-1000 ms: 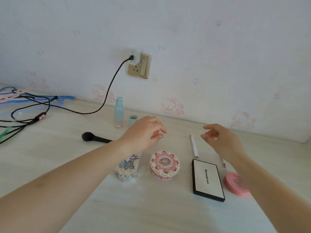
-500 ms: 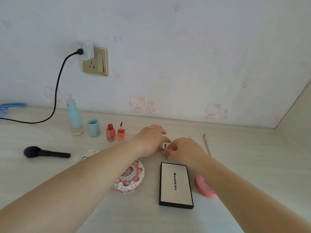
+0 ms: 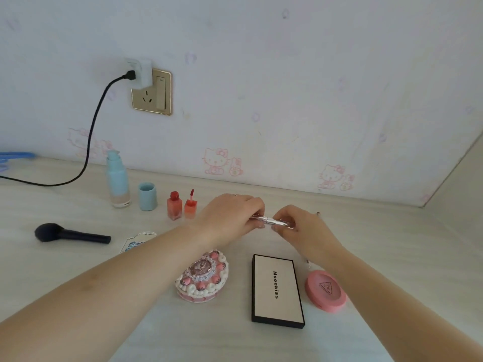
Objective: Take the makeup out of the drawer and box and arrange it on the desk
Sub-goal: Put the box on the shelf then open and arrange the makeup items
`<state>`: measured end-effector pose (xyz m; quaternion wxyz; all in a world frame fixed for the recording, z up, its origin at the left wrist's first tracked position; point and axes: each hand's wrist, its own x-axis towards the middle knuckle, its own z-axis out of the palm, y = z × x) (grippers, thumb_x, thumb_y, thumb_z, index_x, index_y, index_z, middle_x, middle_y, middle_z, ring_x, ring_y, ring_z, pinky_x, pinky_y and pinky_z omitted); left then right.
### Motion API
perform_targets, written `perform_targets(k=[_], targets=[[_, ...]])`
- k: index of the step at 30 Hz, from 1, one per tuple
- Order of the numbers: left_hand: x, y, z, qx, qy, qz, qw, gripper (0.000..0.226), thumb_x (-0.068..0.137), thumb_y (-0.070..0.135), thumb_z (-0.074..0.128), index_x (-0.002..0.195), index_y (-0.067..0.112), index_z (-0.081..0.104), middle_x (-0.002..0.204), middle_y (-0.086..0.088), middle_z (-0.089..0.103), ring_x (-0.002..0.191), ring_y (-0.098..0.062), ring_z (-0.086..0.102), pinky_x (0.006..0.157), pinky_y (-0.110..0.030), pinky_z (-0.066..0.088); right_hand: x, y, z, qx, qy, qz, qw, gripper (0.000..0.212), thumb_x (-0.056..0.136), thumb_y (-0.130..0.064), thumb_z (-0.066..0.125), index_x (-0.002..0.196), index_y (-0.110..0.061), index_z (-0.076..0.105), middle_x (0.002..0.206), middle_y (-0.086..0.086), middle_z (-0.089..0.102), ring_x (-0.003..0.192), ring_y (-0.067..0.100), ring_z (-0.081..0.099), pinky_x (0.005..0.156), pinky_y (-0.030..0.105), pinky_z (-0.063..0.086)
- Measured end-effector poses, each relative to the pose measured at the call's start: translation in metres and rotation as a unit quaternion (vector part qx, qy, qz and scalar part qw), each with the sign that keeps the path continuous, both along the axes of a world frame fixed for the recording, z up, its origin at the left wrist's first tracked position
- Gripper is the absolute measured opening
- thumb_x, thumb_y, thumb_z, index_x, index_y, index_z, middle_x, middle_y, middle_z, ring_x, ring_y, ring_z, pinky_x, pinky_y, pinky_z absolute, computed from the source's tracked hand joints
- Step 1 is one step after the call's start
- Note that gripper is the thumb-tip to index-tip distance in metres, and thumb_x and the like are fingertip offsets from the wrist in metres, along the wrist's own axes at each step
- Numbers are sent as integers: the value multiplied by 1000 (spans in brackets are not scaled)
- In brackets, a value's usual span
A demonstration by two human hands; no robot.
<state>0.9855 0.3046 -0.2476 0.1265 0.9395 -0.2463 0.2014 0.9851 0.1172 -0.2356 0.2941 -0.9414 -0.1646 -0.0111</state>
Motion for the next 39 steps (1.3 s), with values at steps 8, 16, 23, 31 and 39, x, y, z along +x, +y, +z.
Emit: perform_targets(k=[8, 16, 23, 31, 39], targets=[[-78, 27, 40, -167, -42, -19, 985, 28, 79, 54, 51, 89, 31, 63, 81, 15, 62, 75, -6, 58, 66, -28, 48, -61, 16, 50, 218, 170, 42, 960, 47, 96, -44, 40, 74, -11, 65, 45, 2, 56, 41, 13, 50, 45, 16, 43], [-147, 66, 40, -216, -50, 26, 975, 35, 82, 55, 47, 90, 26, 66, 79, 14, 62, 74, -5, 55, 64, -19, 43, -101, 54, 53, 180, 65, 152, 970, 16, 93, -24, 52, 79, -18, 58, 51, -8, 60, 48, 4, 52, 56, 18, 41], [-184, 97, 44, -216, -60, 49, 973, 25, 83, 49, 54, 90, 28, 65, 73, 20, 57, 71, 1, 54, 60, -15, 41, -131, 94, 57, 196, 62, 180, 962, 27, 81, -24, 70, 99, -34, 52, 77, -9, 71, 66, 16, 65, 66, 31, 53], [-214, 131, 48, -189, -79, 75, 976, 32, 83, 49, 47, 89, 24, 66, 75, 22, 53, 72, 10, 49, 64, -7, 36, -149, 132, 61, 169, 77, 208, 960, 34, 98, -30, 42, 73, -13, 57, 50, -4, 62, 44, 11, 50, 56, 31, 42], [-228, 164, 37, -210, -65, 103, 970, 33, 82, 51, 48, 91, 25, 66, 81, 14, 61, 76, 0, 53, 65, -16, 41, -150, 162, 46, 227, 69, 234, 943, 33, 78, -8, 73, 90, -30, 51, 77, -6, 62, 67, 10, 56, 69, 27, 49]])
